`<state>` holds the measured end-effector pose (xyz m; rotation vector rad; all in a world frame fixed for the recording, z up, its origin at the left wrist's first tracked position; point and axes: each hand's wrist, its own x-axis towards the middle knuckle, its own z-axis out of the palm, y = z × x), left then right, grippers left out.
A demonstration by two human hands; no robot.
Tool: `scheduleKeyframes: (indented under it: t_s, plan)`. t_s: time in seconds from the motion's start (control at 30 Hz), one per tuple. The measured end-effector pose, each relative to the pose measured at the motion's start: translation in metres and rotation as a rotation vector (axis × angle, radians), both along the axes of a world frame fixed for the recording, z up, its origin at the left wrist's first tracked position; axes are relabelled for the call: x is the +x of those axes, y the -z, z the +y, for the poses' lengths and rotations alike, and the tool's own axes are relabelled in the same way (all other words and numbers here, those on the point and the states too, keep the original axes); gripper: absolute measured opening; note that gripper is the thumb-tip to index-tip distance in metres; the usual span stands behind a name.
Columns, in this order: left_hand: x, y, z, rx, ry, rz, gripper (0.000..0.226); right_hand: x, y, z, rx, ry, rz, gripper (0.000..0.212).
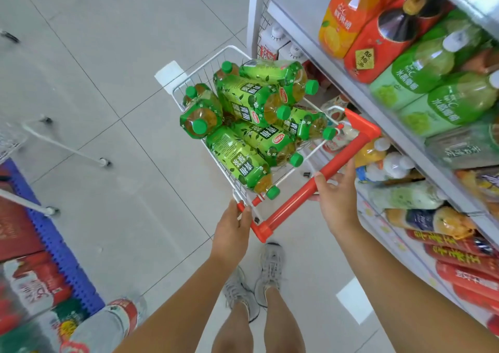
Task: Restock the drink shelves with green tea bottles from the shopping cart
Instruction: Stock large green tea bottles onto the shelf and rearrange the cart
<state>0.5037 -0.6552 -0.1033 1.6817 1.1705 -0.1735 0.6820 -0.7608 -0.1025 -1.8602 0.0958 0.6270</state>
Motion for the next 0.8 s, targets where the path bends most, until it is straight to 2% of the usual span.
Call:
scheduleKeyframes:
  t_s: [0.23,0.33,0.4,0.53,0.6,0.7,0.73,0.8]
  plan:
    - [-0.002,0.003,-0.011,-0.118,-0.002,-0.037,0.022,0.003,-0.003,-0.014,-0.083,0.016,-0.008,0.075]
    - [-0.010,0.000,0.002,-0.165,-0.023,-0.030,0.047,0.003,-0.007,-0.015,-0.124,0.024,-0.003,0.076]
    - [-0.014,-0.004,0.021,-0.121,-0.068,0.008,0.060,0.003,-0.009,-0.017,-0.159,0.045,0.009,0.077]
    - [-0.018,-0.013,0.081,-0.001,-0.153,-0.028,0.060,0.005,-0.013,-0.016,-0.241,0.096,0.053,0.076]
    - [-0.015,-0.014,0.119,0.085,-0.114,-0.052,0.068,0.006,-0.017,-0.008,-0.334,0.101,0.047,0.070]
    - [-0.003,-0.017,0.174,0.202,0.128,-0.112,0.082,0.005,-0.024,0.012,-0.629,0.061,-0.227,0.051]
    - [0.003,-0.016,0.190,0.219,0.215,-0.131,0.083,0.003,-0.025,0.023,-0.727,0.030,-0.343,0.054]
    - [0.019,-0.016,0.216,0.213,0.341,-0.164,0.078,-0.003,-0.028,0.050,-0.754,-0.074,-0.449,0.058]
